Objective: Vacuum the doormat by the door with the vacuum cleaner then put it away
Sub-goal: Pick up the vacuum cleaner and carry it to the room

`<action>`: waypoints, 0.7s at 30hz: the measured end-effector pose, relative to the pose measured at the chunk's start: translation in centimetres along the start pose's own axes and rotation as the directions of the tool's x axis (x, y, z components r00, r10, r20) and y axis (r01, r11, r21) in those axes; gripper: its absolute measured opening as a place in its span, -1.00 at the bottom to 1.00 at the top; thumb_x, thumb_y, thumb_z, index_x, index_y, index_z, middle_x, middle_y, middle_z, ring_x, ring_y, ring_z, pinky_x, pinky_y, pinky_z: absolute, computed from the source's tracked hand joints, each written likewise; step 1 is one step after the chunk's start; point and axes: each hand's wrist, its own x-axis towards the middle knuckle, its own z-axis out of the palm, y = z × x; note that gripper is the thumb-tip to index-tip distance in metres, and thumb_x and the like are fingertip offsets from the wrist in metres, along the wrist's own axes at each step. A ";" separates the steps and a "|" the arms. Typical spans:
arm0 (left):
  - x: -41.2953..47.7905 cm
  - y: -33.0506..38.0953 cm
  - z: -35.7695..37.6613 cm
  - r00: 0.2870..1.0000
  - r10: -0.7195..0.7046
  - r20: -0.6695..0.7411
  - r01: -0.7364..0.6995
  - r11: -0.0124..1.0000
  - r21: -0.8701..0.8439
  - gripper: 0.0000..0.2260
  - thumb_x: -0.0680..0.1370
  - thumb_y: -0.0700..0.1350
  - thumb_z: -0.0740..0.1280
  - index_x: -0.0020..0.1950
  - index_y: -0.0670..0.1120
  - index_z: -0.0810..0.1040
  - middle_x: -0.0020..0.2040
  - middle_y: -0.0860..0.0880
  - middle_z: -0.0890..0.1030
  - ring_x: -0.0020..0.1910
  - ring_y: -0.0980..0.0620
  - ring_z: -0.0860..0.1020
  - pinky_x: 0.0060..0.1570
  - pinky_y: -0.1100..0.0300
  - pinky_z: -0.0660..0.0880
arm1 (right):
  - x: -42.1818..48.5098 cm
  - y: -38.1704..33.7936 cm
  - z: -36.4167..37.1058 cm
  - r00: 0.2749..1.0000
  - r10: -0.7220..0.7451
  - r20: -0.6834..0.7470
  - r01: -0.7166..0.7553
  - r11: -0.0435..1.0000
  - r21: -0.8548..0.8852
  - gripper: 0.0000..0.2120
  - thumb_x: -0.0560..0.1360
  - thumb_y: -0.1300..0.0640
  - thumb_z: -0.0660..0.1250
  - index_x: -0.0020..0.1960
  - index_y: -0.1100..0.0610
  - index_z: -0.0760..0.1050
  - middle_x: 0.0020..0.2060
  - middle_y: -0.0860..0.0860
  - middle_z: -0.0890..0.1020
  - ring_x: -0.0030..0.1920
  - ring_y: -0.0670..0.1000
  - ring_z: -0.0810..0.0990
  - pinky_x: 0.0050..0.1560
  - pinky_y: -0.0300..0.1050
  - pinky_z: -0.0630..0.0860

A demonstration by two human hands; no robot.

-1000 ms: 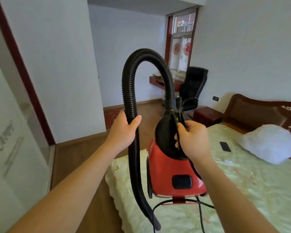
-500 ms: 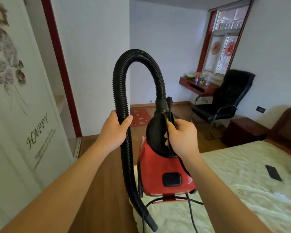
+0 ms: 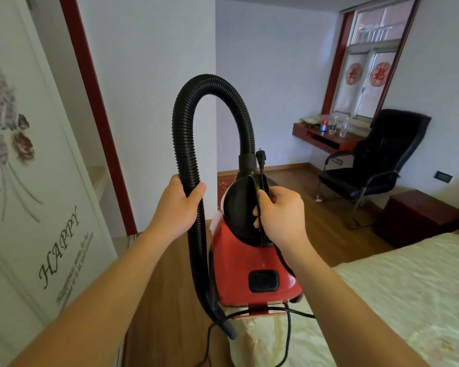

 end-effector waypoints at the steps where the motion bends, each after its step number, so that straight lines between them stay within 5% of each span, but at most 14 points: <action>1: 1.4 -0.7 0.1 1.000 -0.007 -0.006 0.007 1.000 -0.003 -0.72 0.68 0.07 0.26 0.29 -0.07 0.43 0.05 -0.09 0.62 0.02 -0.05 0.63 0.03 0.00 0.64 | 1.3 0.3 1.0 1.000 0.002 0.003 -0.003 1.000 0.013 -0.74 0.64 0.18 0.24 -0.15 0.29 0.56 -0.42 0.08 0.62 -0.53 -0.01 0.56 -0.41 -0.09 0.54; 12: 19.4 -7.8 4.1 0.996 -0.075 -0.057 0.075 0.997 -0.008 -0.82 0.68 0.04 0.28 0.19 -0.04 0.43 0.01 -0.11 0.63 -0.01 -0.05 0.64 -0.13 0.15 0.54 | 19.8 5.7 10.6 0.999 0.022 0.039 -0.025 0.996 0.089 -0.73 0.62 0.22 0.25 -0.18 0.37 0.51 -0.44 0.10 0.58 -0.55 -0.02 0.51 -0.51 -0.22 0.47; 21: 33.2 -11.4 4.7 0.994 -0.074 -0.075 0.072 0.997 -0.030 -0.81 0.68 0.05 0.28 0.20 -0.04 0.43 0.03 -0.10 0.62 0.01 -0.07 0.65 0.04 -0.04 0.64 | 33.5 6.4 16.5 0.998 -0.018 0.059 0.016 0.999 0.039 -0.73 0.63 0.18 0.26 -0.20 0.29 0.53 -0.44 0.08 0.61 -0.55 -0.03 0.54 -0.50 -0.20 0.48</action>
